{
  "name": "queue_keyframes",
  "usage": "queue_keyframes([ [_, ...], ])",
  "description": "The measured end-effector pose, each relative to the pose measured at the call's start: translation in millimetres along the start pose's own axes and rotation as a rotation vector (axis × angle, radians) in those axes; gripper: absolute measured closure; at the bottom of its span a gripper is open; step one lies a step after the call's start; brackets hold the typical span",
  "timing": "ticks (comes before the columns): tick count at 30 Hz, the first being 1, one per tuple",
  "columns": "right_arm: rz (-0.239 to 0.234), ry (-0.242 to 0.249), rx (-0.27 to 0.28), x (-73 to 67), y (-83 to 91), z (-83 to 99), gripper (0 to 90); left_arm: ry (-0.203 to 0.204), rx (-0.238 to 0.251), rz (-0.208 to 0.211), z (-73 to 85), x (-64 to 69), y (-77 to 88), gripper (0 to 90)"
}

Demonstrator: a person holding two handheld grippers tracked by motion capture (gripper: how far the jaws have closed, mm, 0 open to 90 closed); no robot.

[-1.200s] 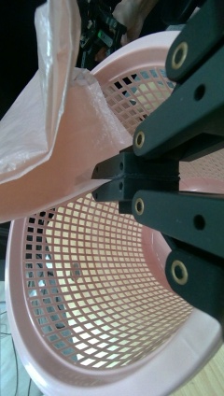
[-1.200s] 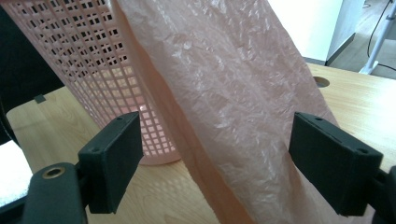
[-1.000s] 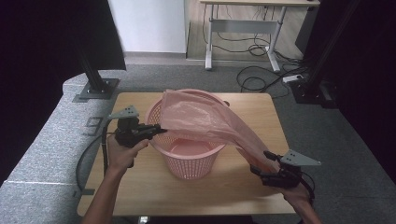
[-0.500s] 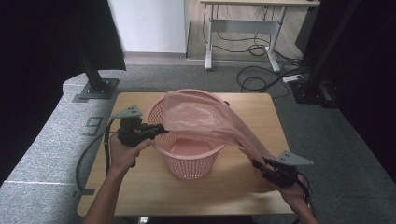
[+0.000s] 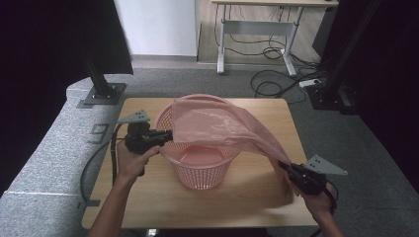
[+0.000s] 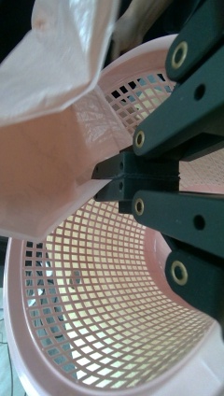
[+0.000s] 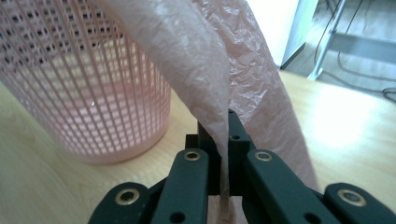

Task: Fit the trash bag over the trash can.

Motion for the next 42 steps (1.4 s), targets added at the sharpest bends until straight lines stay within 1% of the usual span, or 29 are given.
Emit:
queue_keyframes([
  [1,0.0,0.0,0.0,0.0,0.0,0.0,88.8,0.0,-0.001,0.002,-0.3,0.4,-0.2,89.8],
  [4,0.01,-0.008,0.024,4.9,6.0,-7.8,88.8,-0.002,-0.012,0.007,0.0,0.5,-1.3,89.0],
  [5,0.013,-0.01,0.028,6.1,7.4,-9.2,88.8,0.009,-0.009,0.008,0.1,-0.1,-1.7,86.6],
  [6,0.016,-0.017,0.033,8.1,9.6,-11.0,88.8,0.026,-0.002,0.021,-0.1,-0.3,-1.4,81.7],
  [7,0.023,-0.025,0.035,10.9,12.4,-12.8,88.8,0.052,0.01,0.033,-0.2,-1.6,0.2,70.7],
  [8,0.023,-0.025,0.035,10.9,12.4,-12.8,88.8,0.052,0.01,0.033,-0.2,-1.6,0.2,67.7],
  [10,0.022,-0.045,0.033,14.2,15.0,-13.8,88.8,0.05,0.024,0.009,0.1,-5.0,5.1,67.2],
  [11,0.024,-0.058,0.032,15.9,16.1,-14.3,88.8,0.049,0.029,0.005,0.1,-6.6,8.5,66.0],
  [14,0.054,-0.059,0.022,22.9,19.4,-15.0,88.8,0.05,0.053,-0.016,-1.0,-11.1,21.4,64.5],
  [15,0.084,-0.049,0.018,28.9,21.8,-15.8,88.8,0.046,0.058,-0.02,-1.5,-11.9,24.0,63.8],
  [16,0.097,-0.042,0.016,31.5,23.1,-16.7,88.8,0.047,0.079,-0.027,-3.9,-12.5,30.0,62.9],
  [18,0.106,-0.039,0.016,33.8,24.4,-17.9,88.8,0.047,0.088,-0.03,-5.5,-12.2,31.9,61.7],
  [19,0.119,-0.04,0.022,37.5,27.4,-21.9,88.8,0.042,0.091,-0.036,-7.5,-11.2,33.8,59.7],
  [20,0.119,-0.04,0.022,37.5,27.4,-21.9,88.8,0.036,0.095,-0.036,-9.0,-10.0,34.7,59.7],
  [21,0.121,-0.046,0.029,39.7,28.9,-25.2,88.8,0.029,0.112,-0.029,-14.1,-5.8,36.3,58.2],
  [23,0.12,-0.05,0.035,40.4,29.2,-26.9,88.8,0.028,0.119,-0.023,-16.8,-3.5,36.5,57.2],
  [24,0.114,-0.052,0.041,40.3,28.6,-29.3,88.7,0.02,0.133,-0.009,-22.0,1.7,36.0,54.7],
  [25,0.112,-0.05,0.041,39.7,27.7,-29.9,88.7,0.017,0.14,-0.004,-24.3,4.1,35.3,52.9],
  [26,0.112,-0.05,0.041,39.7,27.7,-29.9,88.7,0.017,0.14,-0.004,-24.3,4.1,35.3,50.3],
  [27,0.108,-0.05,0.04,38.9,26.7,-30.1,88.7,0.015,0.144,0.0,-26.1,5.9,33.8,50.3],
  [28,0.104,-0.047,0.041,38.0,25.6,-30.3,88.7,0.016,0.141,0.001,-27.6,7.0,30.6,48.0],
  [30,0.09,-0.041,0.052,35.0,23.0,-31.5,88.8,0.031,0.128,0.013,-28.8,6.6,23.6,43.1],
  [32,0.091,-0.037,0.054,33.9,22.9,-33.6,88.8,0.057,0.127,0.042,-30.0,5.6,16.6,42.6],
  [34,0.091,-0.034,0.057,33.8,23.1,-34.8,88.7,0.064,0.126,0.046,-30.3,5.0,14.7,43.1],
  [35,0.091,-0.032,0.062,33.3,23.6,-36.8,88.7,0.07,0.122,0.058,-30.4,4.8,12.9,45.0],
  [37,0.09,-0.021,0.073,31.7,25.0,-41.9,88.7,0.072,0.102,0.08,-29.8,5.1,9.7,54.5],
  [39,0.084,-0.016,0.082,30.1,25.2,-45.7,88.7,0.066,0.077,0.096,-28.4,5.6,7.3,67.3],
  [40,0.081,-0.014,0.087,29.0,24.7,-47.9,88.7,0.065,0.071,0.095,-28.0,5.7,6.5,73.5],
  [42,0.071,-0.015,0.092,27.2,23.0,-50.5,88.6,0.053,0.056,0.075,-26.7,5.0,5.0,82.8],
])
Point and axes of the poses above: each handheld gripper's, and its own axes: y roughly backward along the jaws, z roughly out of its underside, x roughly to its right, the point moved 7 cm from there along -y, roughly forward along the jaws, and after that the axes turned 9 degrees about y, right-handed, at the moved point
